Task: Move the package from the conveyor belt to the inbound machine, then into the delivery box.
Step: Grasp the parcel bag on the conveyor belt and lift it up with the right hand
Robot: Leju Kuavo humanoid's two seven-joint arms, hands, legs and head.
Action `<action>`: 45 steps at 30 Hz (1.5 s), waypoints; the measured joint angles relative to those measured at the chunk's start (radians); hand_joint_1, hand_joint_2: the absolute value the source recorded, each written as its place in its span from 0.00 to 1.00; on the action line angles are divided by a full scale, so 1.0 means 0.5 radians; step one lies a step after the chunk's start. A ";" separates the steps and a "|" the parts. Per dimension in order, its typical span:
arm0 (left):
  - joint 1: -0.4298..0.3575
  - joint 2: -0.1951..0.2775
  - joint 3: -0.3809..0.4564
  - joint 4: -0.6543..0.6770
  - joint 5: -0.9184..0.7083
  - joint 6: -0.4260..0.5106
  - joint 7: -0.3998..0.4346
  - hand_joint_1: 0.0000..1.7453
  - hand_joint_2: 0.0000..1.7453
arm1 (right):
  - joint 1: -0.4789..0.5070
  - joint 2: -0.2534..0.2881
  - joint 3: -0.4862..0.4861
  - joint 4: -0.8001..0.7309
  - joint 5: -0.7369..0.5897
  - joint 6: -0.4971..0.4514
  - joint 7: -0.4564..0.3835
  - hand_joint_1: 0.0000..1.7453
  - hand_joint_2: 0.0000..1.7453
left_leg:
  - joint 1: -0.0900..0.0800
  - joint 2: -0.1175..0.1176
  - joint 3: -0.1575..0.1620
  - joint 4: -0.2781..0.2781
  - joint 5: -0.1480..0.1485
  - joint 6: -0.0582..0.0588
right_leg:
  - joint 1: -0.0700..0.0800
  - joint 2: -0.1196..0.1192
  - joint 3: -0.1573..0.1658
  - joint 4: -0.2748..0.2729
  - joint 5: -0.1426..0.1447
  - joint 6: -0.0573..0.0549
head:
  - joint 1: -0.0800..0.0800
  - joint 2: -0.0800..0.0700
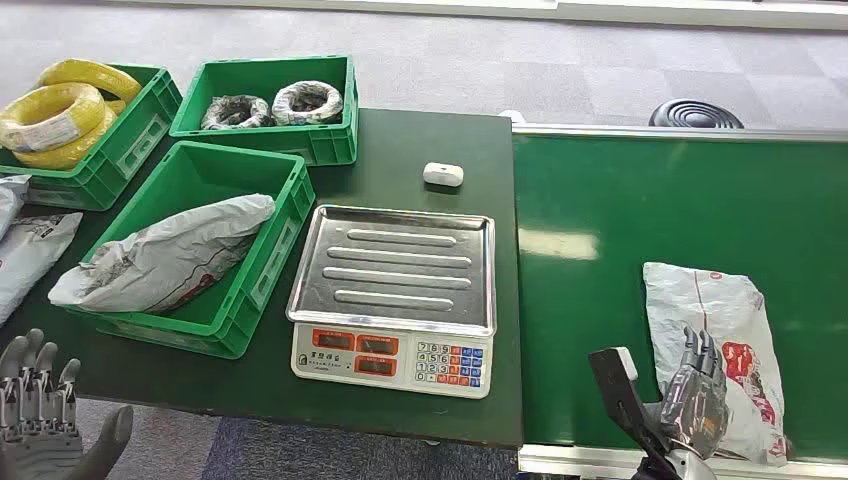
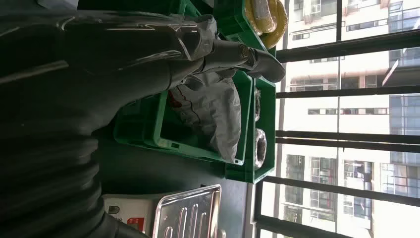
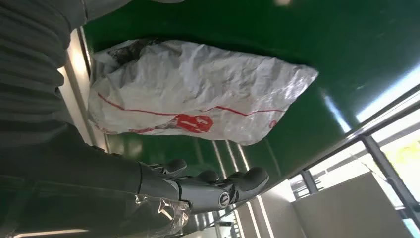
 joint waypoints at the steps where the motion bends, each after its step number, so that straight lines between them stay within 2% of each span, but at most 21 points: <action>1: 0.003 -0.003 0.003 -0.002 0.000 -0.006 0.001 0.00 1.00 | -0.003 0.000 -0.017 0.013 0.007 0.000 0.012 0.00 1.00 | 0.000 0.000 0.000 0.000 0.000 0.000 | 0.000 0.000 0.000 0.000 0.000 0.000 | 0.000 0.000; 13: 0.047 -0.023 0.014 -0.007 -0.022 -0.039 0.002 0.00 1.00 | 0.002 -0.014 -0.403 0.313 -0.050 0.037 0.051 0.00 1.00 | 0.000 -0.002 0.000 0.000 0.000 0.000 | 0.000 -0.001 -0.001 0.000 0.000 0.000 | 0.000 0.000; 21: 0.052 -0.026 0.013 -0.003 -0.024 -0.043 -0.002 0.00 1.00 | 0.014 -0.025 -0.498 0.402 -0.085 0.057 0.039 0.00 1.00 | 0.000 -0.001 0.000 0.000 0.000 0.000 | 0.000 -0.001 0.000 0.000 0.000 0.000 | 0.000 0.000; 22: 0.052 -0.026 0.013 -0.003 -0.024 -0.043 -0.002 0.00 1.00 | 0.015 -0.026 -0.501 0.409 -0.086 0.060 0.036 0.09 1.00 | 0.000 -0.001 0.000 0.000 0.000 0.000 | 0.000 -0.001 0.000 0.000 0.000 0.000 | 0.000 0.000; 23: 0.052 -0.027 0.013 -0.002 -0.024 -0.043 -0.003 0.00 1.00 | 0.015 -0.028 -0.504 0.415 -0.088 0.064 0.030 0.27 1.00 | 0.000 -0.001 0.000 0.000 0.000 0.000 | 0.000 -0.001 0.000 0.000 0.000 0.000 | 0.000 0.000; 25: 0.052 -0.027 0.013 0.001 -0.024 -0.042 -0.009 0.00 1.00 | 0.014 -0.032 -0.505 0.427 -0.100 0.076 0.013 0.69 1.00 | 0.000 -0.001 0.000 0.000 0.000 0.000 | 0.000 -0.001 0.000 0.000 0.000 0.000 | 0.000 0.000; 26: 0.053 -0.027 0.013 0.004 -0.024 -0.040 -0.015 0.00 1.00 | 0.014 -0.036 -0.504 0.432 -0.112 0.082 0.004 0.82 1.00 | 0.000 -0.001 0.000 0.000 0.000 0.000 | 0.000 -0.001 0.000 0.000 0.000 0.000 | 0.000 0.000; 27: 0.053 -0.027 0.013 0.007 -0.024 -0.035 -0.021 0.00 1.00 | 0.013 -0.041 -0.503 0.438 -0.132 0.086 -0.007 0.87 1.00 | 0.000 -0.001 -0.001 0.000 0.000 0.000 | 0.000 -0.001 0.000 0.000 0.000 0.000 | 0.000 0.000; 33: 0.056 -0.021 -0.008 0.033 -0.015 0.039 -0.048 0.00 1.00 | -0.035 -0.099 -0.433 0.474 -0.254 0.103 -0.068 0.99 1.00 | 0.000 0.000 -0.003 0.000 0.000 0.000 | 0.000 -0.001 0.001 0.000 0.000 0.000 | -0.001 0.000; 40: 0.048 0.062 -0.109 0.074 0.030 0.173 -0.066 0.00 1.00 | -0.301 -0.200 -0.281 0.617 -0.403 0.187 -0.057 1.00 1.00 | 0.000 0.002 0.003 0.001 0.002 0.001 | 0.000 0.000 0.002 0.000 0.001 0.000 | 0.000 0.000; 45: 0.039 0.121 -0.180 0.090 0.032 0.229 -0.070 0.00 1.00 | -0.480 -0.232 -0.224 0.780 -0.422 0.197 -0.050 1.00 1.00 | 0.000 0.001 0.003 0.001 0.002 0.001 | 0.000 -0.001 0.002 0.000 0.002 0.001 | 0.000 0.000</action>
